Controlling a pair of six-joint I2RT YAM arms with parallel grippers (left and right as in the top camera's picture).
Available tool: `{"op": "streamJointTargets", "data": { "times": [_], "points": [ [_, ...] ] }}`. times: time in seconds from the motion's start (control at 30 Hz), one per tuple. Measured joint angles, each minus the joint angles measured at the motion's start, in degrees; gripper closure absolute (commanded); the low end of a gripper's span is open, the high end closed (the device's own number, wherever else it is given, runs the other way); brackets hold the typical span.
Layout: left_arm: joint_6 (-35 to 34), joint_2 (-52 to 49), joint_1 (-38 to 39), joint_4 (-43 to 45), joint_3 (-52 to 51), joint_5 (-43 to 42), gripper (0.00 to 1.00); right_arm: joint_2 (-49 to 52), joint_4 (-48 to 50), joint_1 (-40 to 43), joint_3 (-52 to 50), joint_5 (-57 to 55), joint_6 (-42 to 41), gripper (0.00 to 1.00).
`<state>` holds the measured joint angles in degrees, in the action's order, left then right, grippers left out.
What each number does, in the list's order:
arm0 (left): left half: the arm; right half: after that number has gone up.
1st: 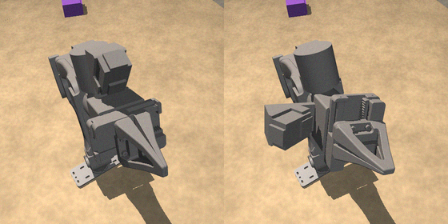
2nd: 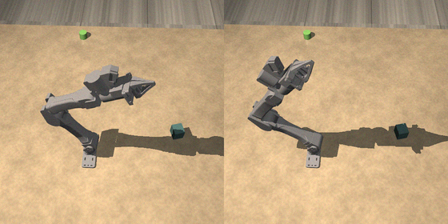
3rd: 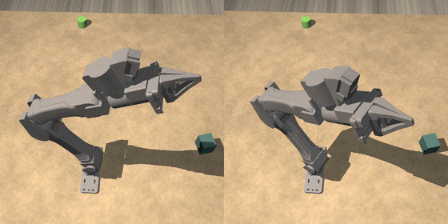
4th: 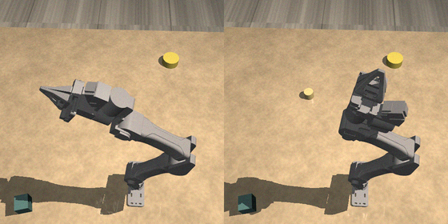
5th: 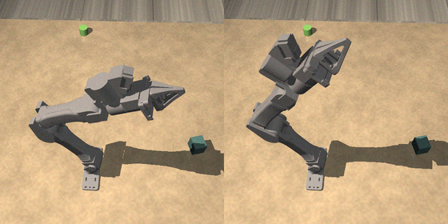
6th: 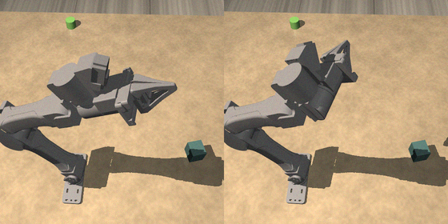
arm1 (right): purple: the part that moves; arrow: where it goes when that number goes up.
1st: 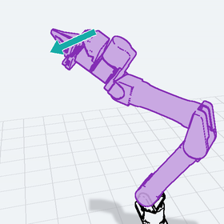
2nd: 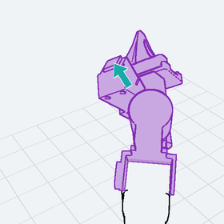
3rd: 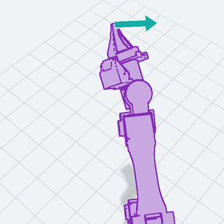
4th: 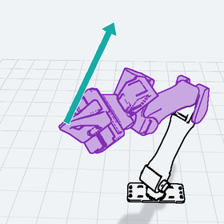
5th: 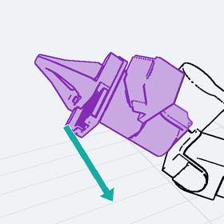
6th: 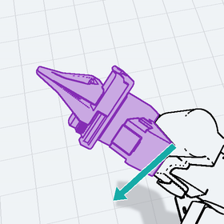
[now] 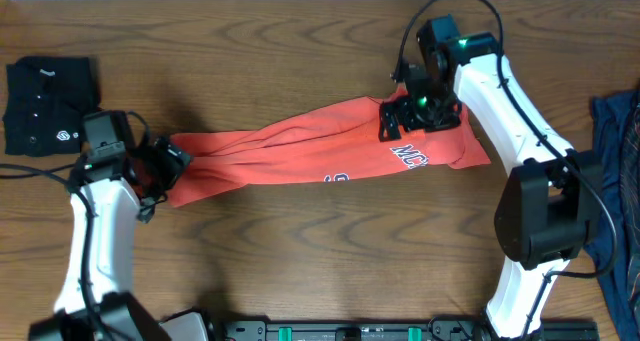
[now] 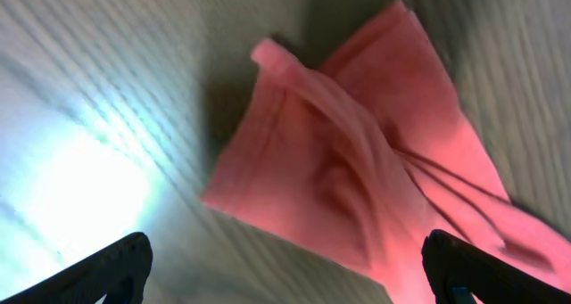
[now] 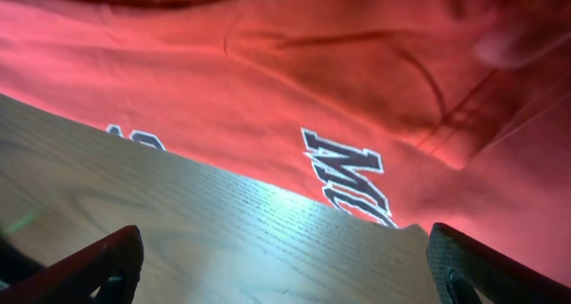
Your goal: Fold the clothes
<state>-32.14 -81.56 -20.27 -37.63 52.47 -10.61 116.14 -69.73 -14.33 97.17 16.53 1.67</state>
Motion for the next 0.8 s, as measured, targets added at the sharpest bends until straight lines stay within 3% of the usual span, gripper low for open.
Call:
{"op": "streamJointTargets", "data": {
  "times": [0.33, 0.8],
  "points": [
    [11.98, -16.02, -13.92, 6.45, -0.02, -22.77, 0.02, 0.00, -0.33, 0.00, -0.22, 0.15, 0.02, 0.01],
    [18.45, -28.76, -14.60, 11.32, 1.51, -52.43, 0.02, 0.00, 0.61, 0.00, -0.22, 2.16, 0.02, 0.01]
  ]
}}
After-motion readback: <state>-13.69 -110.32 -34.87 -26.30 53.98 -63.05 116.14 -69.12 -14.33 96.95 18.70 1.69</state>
